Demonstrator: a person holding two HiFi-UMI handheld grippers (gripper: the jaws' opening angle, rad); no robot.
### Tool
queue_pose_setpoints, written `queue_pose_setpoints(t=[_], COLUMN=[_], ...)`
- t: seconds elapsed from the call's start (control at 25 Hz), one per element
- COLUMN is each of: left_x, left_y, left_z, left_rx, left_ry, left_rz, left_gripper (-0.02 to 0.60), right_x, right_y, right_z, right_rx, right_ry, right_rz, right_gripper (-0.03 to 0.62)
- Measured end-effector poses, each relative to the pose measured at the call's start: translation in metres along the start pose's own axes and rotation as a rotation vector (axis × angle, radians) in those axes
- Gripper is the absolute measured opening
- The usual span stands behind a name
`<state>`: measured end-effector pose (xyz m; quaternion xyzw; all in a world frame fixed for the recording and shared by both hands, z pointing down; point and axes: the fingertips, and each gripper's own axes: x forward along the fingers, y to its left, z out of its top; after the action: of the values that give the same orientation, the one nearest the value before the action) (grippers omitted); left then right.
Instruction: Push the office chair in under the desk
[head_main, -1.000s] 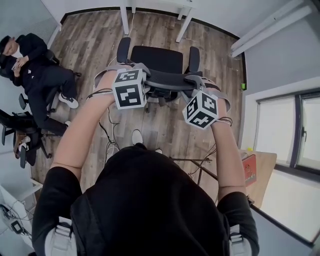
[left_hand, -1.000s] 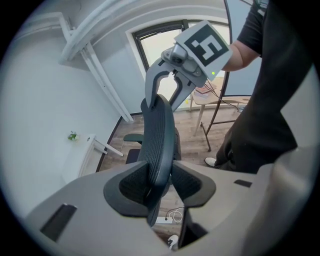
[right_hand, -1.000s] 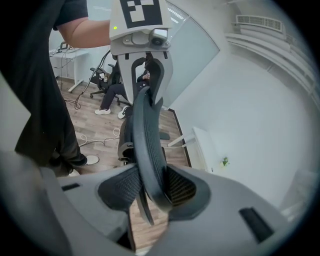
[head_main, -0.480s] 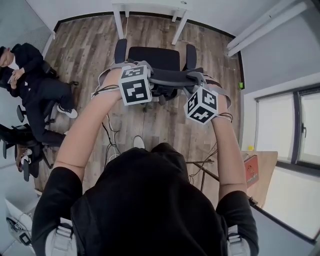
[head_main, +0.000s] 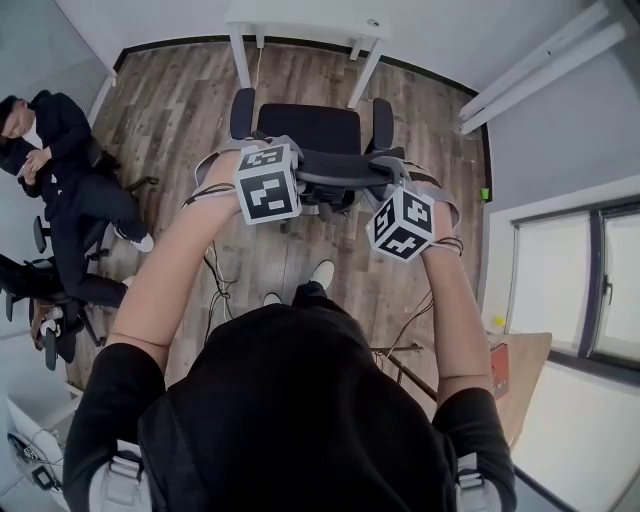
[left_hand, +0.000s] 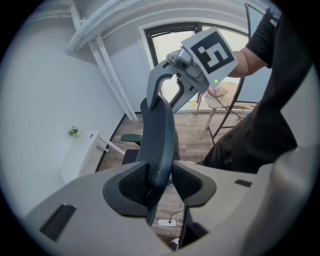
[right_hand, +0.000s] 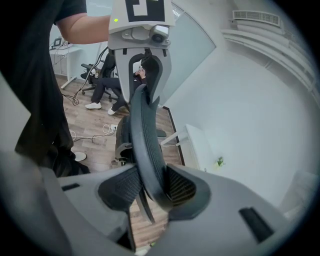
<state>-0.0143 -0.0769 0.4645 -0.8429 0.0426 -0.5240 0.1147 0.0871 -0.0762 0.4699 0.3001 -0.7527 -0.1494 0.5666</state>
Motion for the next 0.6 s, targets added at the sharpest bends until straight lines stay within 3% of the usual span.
queue_pose_setpoints(t=[0.6], left_x=[0.038], left_y=[0.081], left_z=[0.024], left_rx=[-0.066], left_ry=[0.043], left_rz=[-0.017], left_gripper=[0.152], right_x=[0.048], right_y=[-0.077], right_z=[-0.030], right_rx=[-0.077], right_ry=[-0.084], right_rz=[0.048], right_gripper=[0.149])
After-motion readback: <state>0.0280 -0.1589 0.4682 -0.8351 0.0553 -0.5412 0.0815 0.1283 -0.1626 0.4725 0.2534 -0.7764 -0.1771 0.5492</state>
